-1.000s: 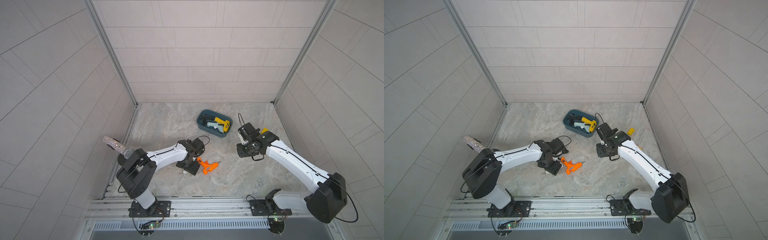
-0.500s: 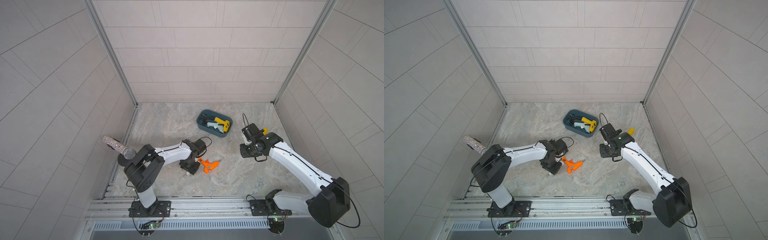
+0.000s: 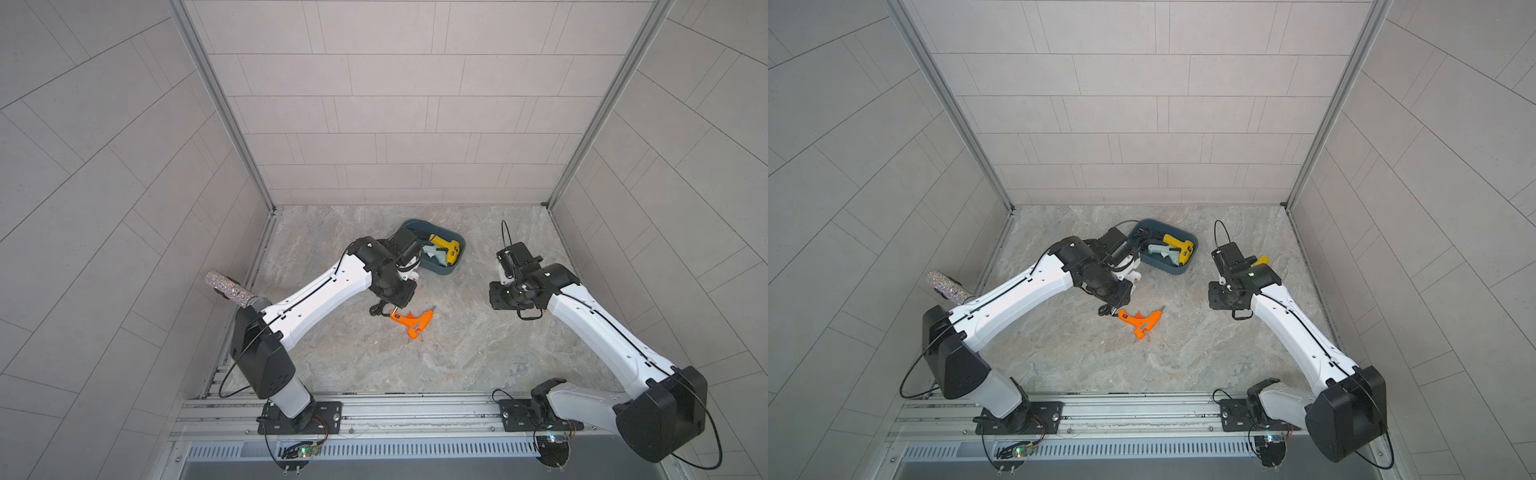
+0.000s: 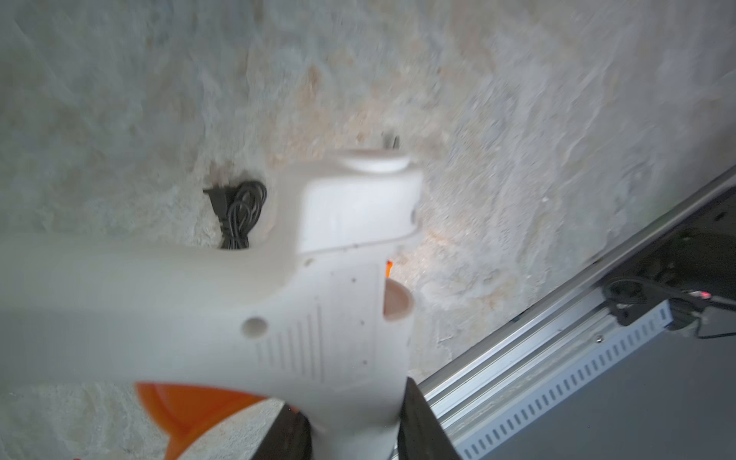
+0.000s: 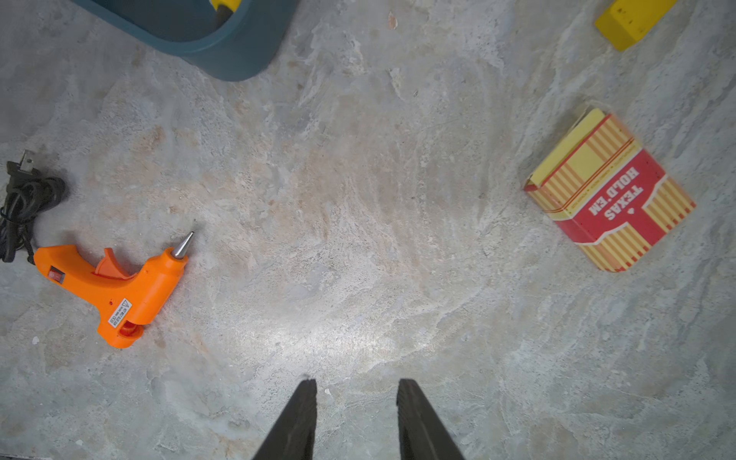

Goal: Put the hot melt glue gun into the storage box
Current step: Pick up the hot melt adhesive gun from the center of the board, then place the hot melt adhesive gun in the storage box.

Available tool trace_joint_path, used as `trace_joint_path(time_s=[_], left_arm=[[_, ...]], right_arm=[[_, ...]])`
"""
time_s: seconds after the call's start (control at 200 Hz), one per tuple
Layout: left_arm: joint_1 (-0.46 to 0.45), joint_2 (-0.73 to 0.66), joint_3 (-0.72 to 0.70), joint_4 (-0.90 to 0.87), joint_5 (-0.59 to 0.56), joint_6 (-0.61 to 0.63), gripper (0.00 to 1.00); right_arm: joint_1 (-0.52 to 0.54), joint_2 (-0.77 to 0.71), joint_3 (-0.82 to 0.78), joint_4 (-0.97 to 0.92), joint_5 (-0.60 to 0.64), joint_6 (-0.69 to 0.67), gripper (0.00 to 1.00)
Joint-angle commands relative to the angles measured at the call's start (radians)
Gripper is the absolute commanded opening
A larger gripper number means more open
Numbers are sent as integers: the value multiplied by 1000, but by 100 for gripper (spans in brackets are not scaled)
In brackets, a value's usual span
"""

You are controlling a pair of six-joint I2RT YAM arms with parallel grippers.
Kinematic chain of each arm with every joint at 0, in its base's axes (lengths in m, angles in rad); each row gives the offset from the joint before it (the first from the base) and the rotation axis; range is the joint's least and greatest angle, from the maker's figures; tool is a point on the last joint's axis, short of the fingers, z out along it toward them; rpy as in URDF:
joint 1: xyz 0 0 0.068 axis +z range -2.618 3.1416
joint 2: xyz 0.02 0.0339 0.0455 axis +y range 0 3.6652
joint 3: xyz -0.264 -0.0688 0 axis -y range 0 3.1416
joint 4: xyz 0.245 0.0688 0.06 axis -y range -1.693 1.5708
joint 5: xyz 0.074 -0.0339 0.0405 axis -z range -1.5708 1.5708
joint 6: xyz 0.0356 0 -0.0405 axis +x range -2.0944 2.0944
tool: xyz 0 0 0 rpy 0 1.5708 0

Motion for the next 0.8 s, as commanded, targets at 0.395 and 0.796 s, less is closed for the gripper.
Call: trace_joint_path(time_s=[0.395,0.796], left_arm=[[43,486,596,168,54,-57,21],[58,759,794,376,28,-242,20]], right_arm=[[-38,-59,75,-126,4,24,40],[-38,-105,96,-156,-6,47,40]])
